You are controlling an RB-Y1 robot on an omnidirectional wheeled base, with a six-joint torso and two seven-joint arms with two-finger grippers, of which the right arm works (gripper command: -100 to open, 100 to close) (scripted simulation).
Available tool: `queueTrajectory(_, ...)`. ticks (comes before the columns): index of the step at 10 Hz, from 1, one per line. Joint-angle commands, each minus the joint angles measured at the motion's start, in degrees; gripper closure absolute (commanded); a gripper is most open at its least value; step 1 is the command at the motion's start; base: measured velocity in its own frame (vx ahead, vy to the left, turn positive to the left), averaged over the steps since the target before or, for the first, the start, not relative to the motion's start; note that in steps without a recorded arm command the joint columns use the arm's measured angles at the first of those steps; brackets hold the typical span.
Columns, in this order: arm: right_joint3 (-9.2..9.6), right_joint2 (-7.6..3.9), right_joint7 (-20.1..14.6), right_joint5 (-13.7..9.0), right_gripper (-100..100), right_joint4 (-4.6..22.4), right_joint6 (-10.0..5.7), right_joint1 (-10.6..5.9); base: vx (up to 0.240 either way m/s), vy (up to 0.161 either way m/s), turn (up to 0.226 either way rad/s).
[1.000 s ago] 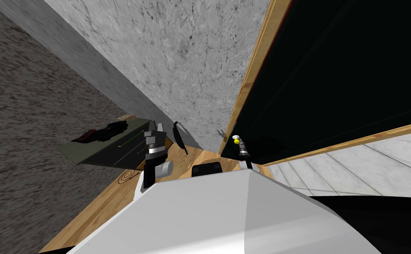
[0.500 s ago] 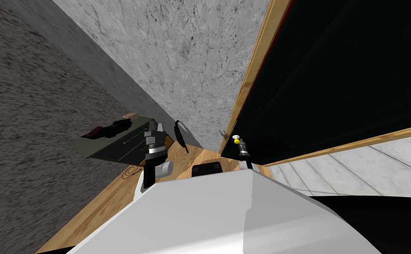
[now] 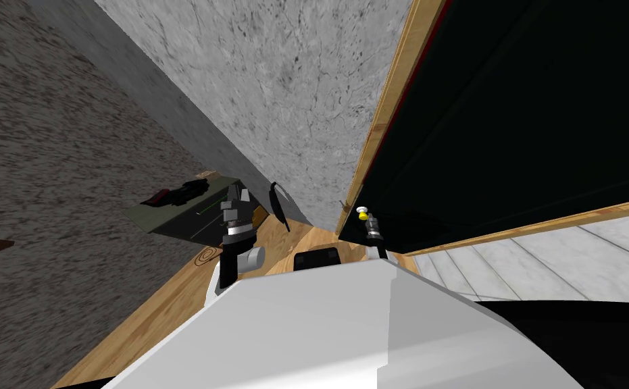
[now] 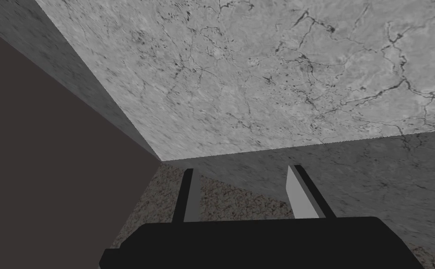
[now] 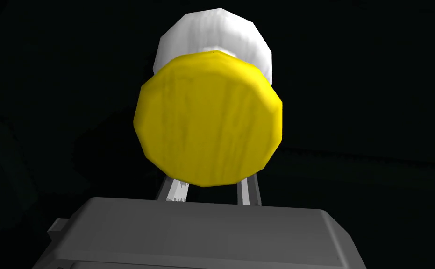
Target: Pull the door open
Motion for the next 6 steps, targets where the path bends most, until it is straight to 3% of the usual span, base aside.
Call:
queueTrajectory(1,1.12,0.51,-1.6,-0.5,100,0.0,-0.74,-0.85,-0.038,-0.01,0.043)
queueTrajectory(3,2.54,0.0,-5.5,-3.4,100,0.1,-0.63,-0.77,-0.066,-0.017,0.093)
queueTrajectory(6,3.25,-0.26,-8.8,-4.9,100,0.1,-0.58,-0.73,-0.051,-0.007,0.052)
